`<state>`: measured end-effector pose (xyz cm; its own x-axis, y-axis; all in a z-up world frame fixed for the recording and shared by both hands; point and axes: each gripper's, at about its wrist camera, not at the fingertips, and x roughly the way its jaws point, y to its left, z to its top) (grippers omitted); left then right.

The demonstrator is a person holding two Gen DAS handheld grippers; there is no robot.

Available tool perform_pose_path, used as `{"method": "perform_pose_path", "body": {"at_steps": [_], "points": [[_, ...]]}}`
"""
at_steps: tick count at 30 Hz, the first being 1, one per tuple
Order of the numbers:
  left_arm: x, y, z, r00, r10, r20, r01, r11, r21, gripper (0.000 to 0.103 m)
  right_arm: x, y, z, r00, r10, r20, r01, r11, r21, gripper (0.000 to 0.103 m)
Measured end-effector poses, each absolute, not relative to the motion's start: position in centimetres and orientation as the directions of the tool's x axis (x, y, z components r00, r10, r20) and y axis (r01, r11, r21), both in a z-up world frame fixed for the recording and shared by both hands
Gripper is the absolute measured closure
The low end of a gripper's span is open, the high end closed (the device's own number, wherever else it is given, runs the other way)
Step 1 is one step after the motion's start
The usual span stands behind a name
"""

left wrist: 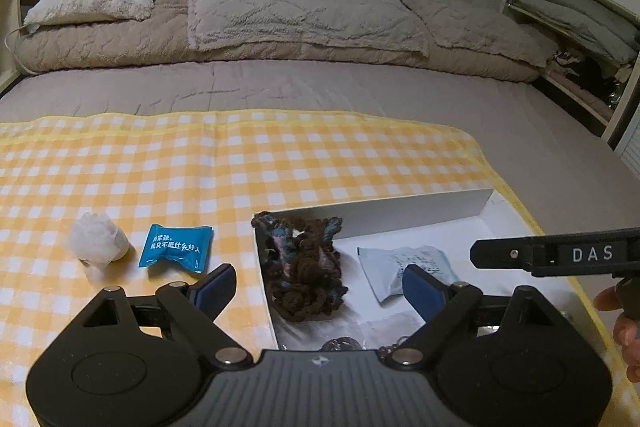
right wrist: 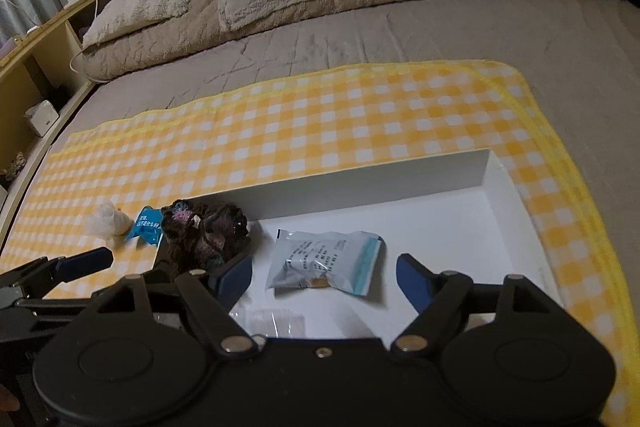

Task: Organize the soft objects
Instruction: 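Open both tools to drop the yarn piece and packet in the box, then move both tools back toward the fluffy ball and blue packet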

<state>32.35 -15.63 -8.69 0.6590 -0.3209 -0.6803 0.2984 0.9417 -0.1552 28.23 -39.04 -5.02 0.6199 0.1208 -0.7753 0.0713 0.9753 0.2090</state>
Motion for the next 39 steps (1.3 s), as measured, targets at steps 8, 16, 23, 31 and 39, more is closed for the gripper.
{"method": "perform_pose_path", "body": {"at_steps": [8, 16, 23, 31, 39], "points": [[31.0, -15.0, -7.1, 0.669, -0.323, -0.669, 0.289, 0.943, -0.166, 0.012, 25.9, -39.6, -3.2, 0.647, 0.096, -0.757, 0.062, 0.982, 0.177, 0.023], [29.9, -13.9, -6.0, 0.675, -0.310, -0.670, 0.271, 0.948, -0.165, 0.001, 23.3, -39.4, -1.4, 0.692, 0.074, -0.718, 0.017, 0.993, 0.119, 0.007], [29.3, -12.5, -5.3, 0.679, -0.307, -0.667, 0.253, 0.951, -0.180, 0.000, 21.5, -39.3, -0.5, 0.717, 0.073, -0.693, 0.002, 0.994, 0.107, 0.000], [29.1, -9.9, -4.1, 0.711, -0.270, -0.649, 0.232, 0.962, -0.146, 0.000, 21.3, -37.9, 0.2, 0.744, 0.067, -0.665, -0.009, 0.996, 0.091, 0.000], [30.9, -5.0, -3.2, 0.753, -0.194, -0.628, 0.171, 0.980, -0.098, 0.000, 22.5, -35.9, -0.2, 0.750, 0.092, -0.655, -0.037, 0.995, 0.097, 0.000]]}}
